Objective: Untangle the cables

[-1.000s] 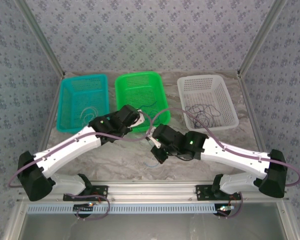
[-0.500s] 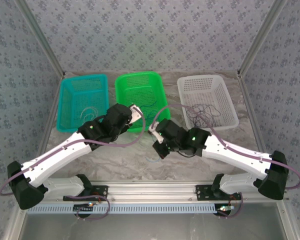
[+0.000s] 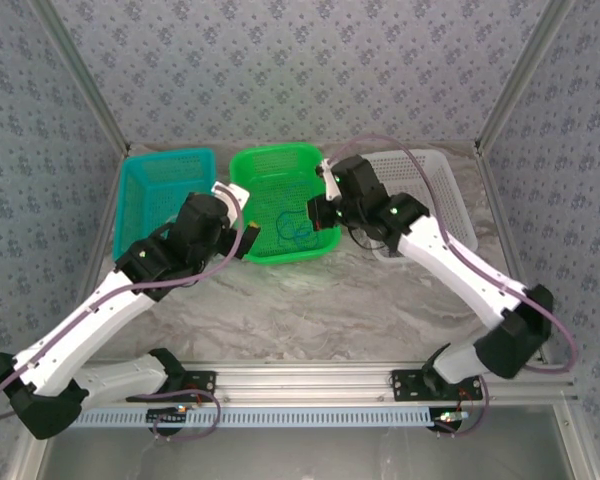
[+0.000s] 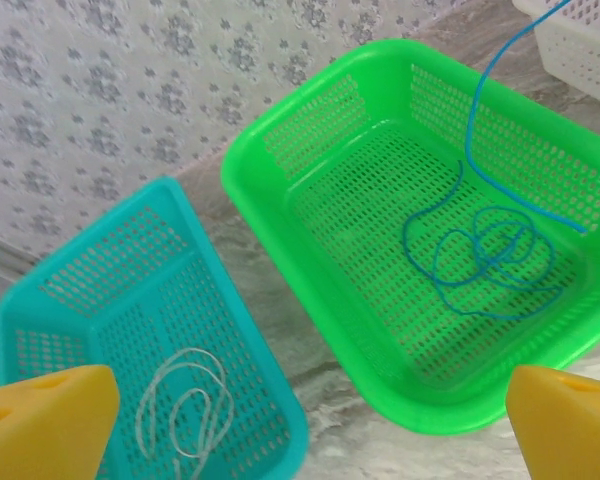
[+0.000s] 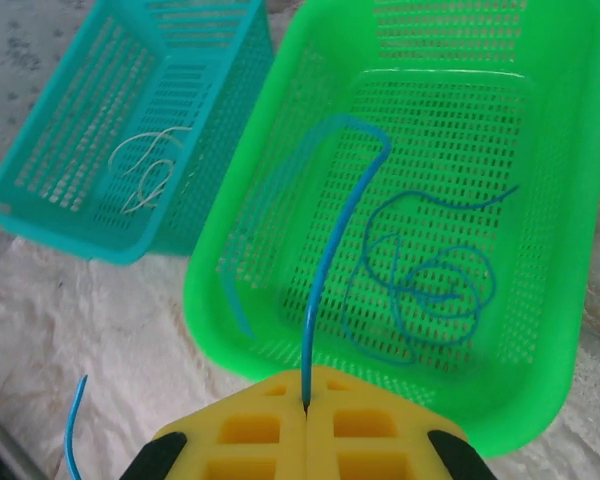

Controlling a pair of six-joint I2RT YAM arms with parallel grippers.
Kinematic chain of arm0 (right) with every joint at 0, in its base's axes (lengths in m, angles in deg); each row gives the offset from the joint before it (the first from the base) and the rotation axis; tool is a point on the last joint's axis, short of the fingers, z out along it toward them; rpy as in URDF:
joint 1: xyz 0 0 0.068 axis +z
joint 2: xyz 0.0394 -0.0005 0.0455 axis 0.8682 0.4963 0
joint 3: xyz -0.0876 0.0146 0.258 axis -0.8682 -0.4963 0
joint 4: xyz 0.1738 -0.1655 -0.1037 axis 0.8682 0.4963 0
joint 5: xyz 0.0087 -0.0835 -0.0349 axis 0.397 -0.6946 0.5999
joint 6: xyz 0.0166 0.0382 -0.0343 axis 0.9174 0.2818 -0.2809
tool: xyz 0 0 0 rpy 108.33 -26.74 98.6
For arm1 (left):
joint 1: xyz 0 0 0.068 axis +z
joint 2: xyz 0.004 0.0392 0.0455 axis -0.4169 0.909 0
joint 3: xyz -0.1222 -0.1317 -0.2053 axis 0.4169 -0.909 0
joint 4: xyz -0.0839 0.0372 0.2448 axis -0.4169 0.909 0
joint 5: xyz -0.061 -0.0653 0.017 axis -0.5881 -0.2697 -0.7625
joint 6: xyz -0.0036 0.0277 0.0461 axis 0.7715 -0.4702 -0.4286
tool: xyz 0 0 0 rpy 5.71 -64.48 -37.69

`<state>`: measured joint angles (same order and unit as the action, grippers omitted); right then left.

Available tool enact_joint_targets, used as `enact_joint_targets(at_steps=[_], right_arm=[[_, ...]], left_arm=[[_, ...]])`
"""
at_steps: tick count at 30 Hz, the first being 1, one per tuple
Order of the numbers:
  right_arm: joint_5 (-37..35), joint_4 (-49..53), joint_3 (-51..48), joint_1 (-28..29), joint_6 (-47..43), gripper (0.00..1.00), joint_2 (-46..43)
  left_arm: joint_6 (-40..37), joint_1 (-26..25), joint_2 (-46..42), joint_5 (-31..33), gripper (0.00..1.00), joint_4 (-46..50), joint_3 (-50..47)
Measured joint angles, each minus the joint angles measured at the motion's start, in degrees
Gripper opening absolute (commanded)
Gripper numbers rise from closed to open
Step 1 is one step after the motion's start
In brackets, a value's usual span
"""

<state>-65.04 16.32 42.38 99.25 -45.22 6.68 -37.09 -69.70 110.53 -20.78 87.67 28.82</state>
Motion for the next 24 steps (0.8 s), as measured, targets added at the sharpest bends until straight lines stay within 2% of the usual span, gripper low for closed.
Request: enact_joint_targets(at_steps=[5,11,15,16,17,18,24], right_arm=[[-0.5,0.1,5.8,-3.8,1.6,0.0,11.2],[-1.0,0.5,12.0,-4.1,1.7,0.0,22.1],[-1.2,0.6,14.3,-4.1,1.9,0.31,26.3],[-1.4,0.8,14.4,-4.0,2.0,0.42,26.7],[-1.8,1.2,14.4,-3.9,1.8,0.58,27.0],[-2.1,1.6,14.3,-3.8,1.6,0.65,27.1],[-3.5,0.9,9.8,-2.5,0.3,0.79,21.8]], left_arm=[[6.2,0.5,-3.1,-1.4,0.99,2.1,-3.7],[11.1,0.8,-7.0,-2.6,0.99,3.7,-7.0],[13.7,0.8,-8.4,-4.1,0.99,3.7,-9.0],[14.3,0.8,-8.5,-4.7,0.99,3.7,-9.6],[15.0,0.8,-8.6,-5.6,0.99,3.6,-10.3],[15.6,0.8,-8.6,-6.6,0.99,3.6,-11.1],[19.2,0.8,-8.1,-12.6,1.0,2.9,-16.1]])
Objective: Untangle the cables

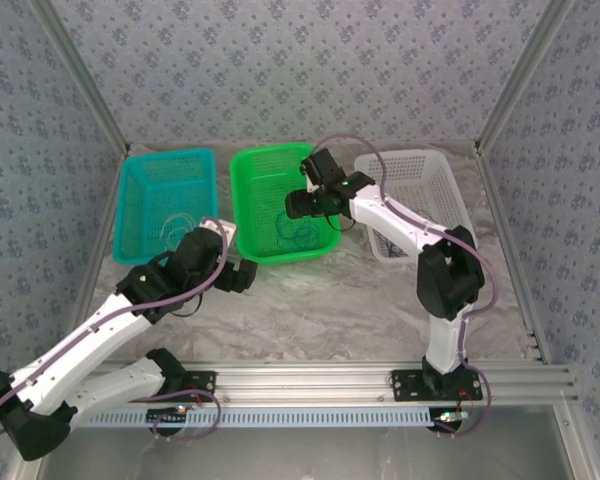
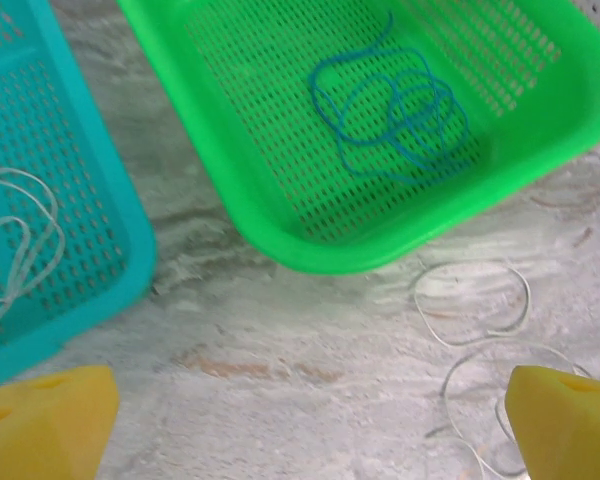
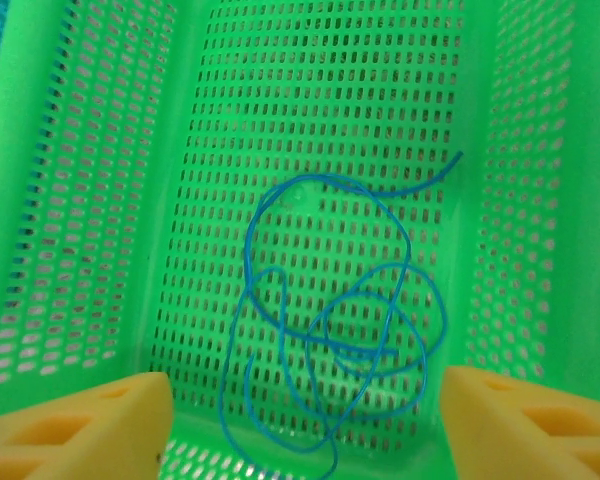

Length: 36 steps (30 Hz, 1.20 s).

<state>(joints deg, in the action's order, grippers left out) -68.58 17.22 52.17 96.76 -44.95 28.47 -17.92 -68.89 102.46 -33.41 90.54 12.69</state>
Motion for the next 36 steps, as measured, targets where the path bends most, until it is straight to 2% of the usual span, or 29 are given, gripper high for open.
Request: enact_joint_targets(at_steps=[4,8,13,18,26,36], right_arm=[[-0.2,0.0,-4.5,1.6,0.1,0.78,-9.1],[0.3,0.4,-10.5,2.1,2.8,0.75,-18.6],[0.2,0.9,-24.6,2.1,7.6,0.75,-28.4],[-0.3,2.4,-36.0,1.9,12.9,0.77,-36.1],[-2.0,2.7,-39.1,1.0,17.1,0.78,-43.5],[-3.1,2.9,-41.1,0.9,18.4,0.79,-45.9]], left_arm=[[1.4,0.0,0.0,-5.1,0.99,-1.3,-1.8],[2.1,-0.6,0.0,-12.6,0.92,-4.1,-4.5],[2.0,-7.1,0.2,-21.8,0.86,-6.2,-9.6],[1.9,-12.5,2.2,-27.3,0.82,-6.4,-11.8],[2.2,-19.6,9.5,-29.3,0.79,-9.6,-12.0],[3.0,-20.4,19.2,-29.5,0.74,-14.8,-12.0]])
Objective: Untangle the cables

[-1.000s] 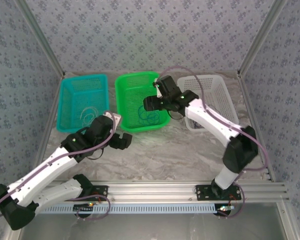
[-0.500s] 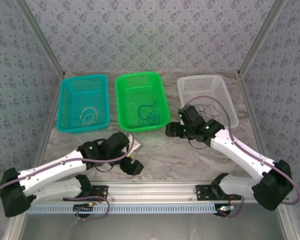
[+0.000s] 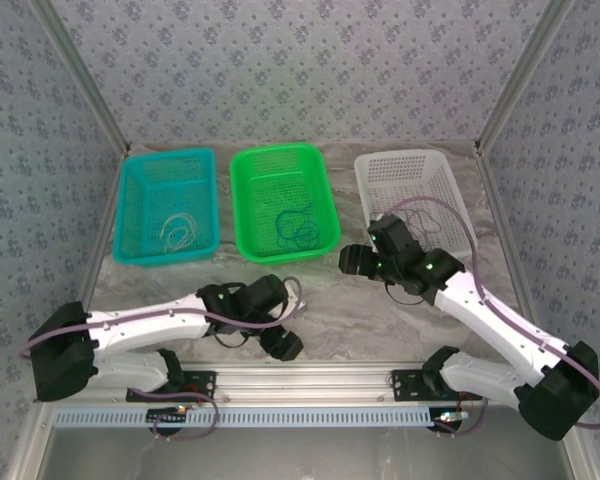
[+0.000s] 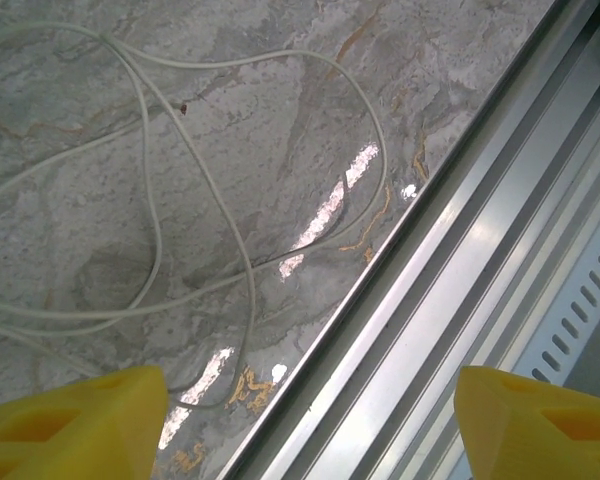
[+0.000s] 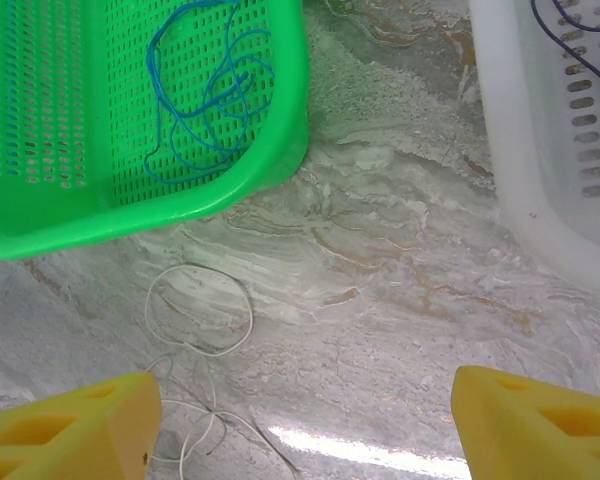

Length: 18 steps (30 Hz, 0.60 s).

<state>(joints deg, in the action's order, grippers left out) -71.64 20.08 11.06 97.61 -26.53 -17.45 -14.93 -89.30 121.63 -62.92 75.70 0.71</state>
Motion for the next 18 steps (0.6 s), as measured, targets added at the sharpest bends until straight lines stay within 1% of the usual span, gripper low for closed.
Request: enact_joint_targets(at_steps=[8,12,14,17,18], right_arm=[[-0.9,0.1,-1.4,-0.4,0.6,0.8,-2.4],[-1.2,0.2,-1.7,-0.9,0.7,0.8,-3.4],[-1.5,0.5,-1.9,-1.0,0.7,0.8,-4.1],[-1.5,0.5,-2.4,-1.2,1.0,0.81,-5.2],[-1.6,0.5,-2.6,-1.3,1.0,0.81,-5.6]], left_arm=[[0.2,-0.4,7.3,-1.5,0.62,-2.7,0.0],[0.3,-0.4,10.3,-1.1,0.5,-3.6,0.0],[0.3,-0.4,11.5,-0.8,0.39,-4.1,0.0],[0.2,-0.4,12.7,-0.1,0.17,-4.3,0.1],[0.1,-0.4,13.1,0.4,0.13,-4.2,0.2]])
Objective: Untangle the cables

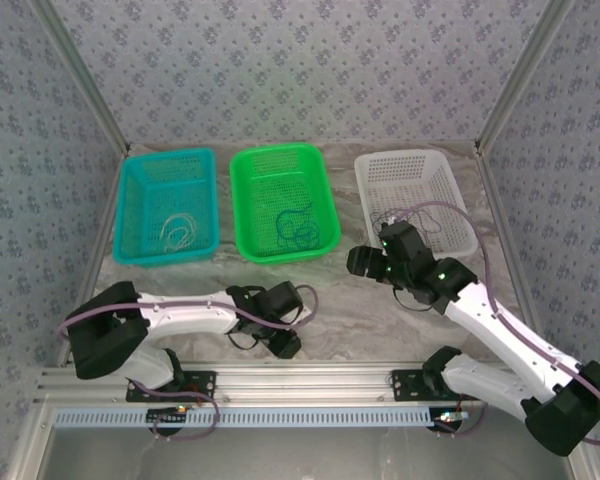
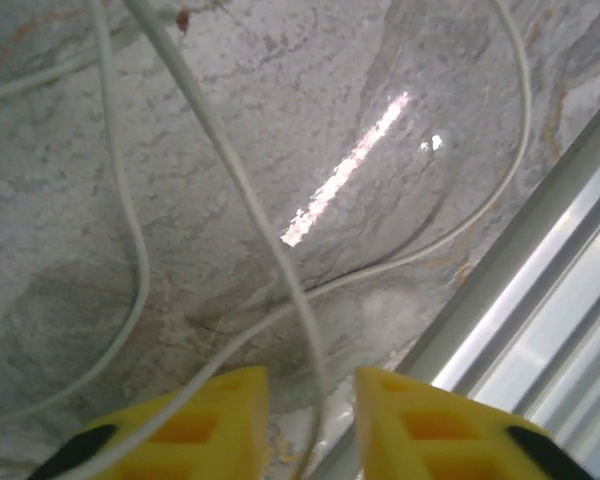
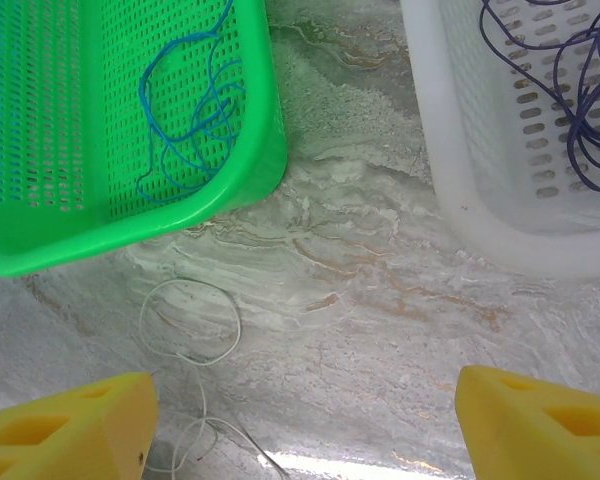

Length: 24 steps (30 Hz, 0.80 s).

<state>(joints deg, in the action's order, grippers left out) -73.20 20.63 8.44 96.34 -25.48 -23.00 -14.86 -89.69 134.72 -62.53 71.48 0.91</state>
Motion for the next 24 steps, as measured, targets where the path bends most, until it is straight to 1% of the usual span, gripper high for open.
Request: enact_joint_targets(at_steps=[2,6,8,10,13,15,19,24], right_arm=[[0.0,0.2,-0.5,-0.2,0.0,0.81,-0.7],[-0.2,0.4,-1.2,-0.3,0.2,0.81,-1.7],[-0.4,0.5,-1.7,-0.5,0.5,0.81,-2.3],[-0.6,0.5,-2.5,-0.5,0.8,0.81,-3.0],[-0.6,0.2,-4.2,-0.4,1.5,0.8,-3.8],[-0.5,-0.1,-5.1,-0.2,1.8,0.8,-3.9],[-0.6,-1.6,-5.8,1.5,2.0,0.8,-3.9],[-1.7,-5.0,-5.8,5.6,1.5,0.81,-3.8]], left_arm=[[-0.2,0.0,0.2,1.7,0.08,0.6,0.6],[-1.3,0.5,-1.9,5.7,0.03,2.4,3.4],[-2.1,2.2,-5.2,6.8,0.01,3.0,4.7],[-2.7,5.2,-8.5,7.4,0.01,3.3,5.8],[-3.5,10.5,-12.5,7.3,0.01,3.4,7.8],[-4.0,12.5,-13.5,6.8,0.01,3.6,9.5],[-4.4,13.2,-13.6,5.2,0.01,3.6,13.0],[-4.2,13.2,-13.6,3.1,0.01,3.5,16.0]])
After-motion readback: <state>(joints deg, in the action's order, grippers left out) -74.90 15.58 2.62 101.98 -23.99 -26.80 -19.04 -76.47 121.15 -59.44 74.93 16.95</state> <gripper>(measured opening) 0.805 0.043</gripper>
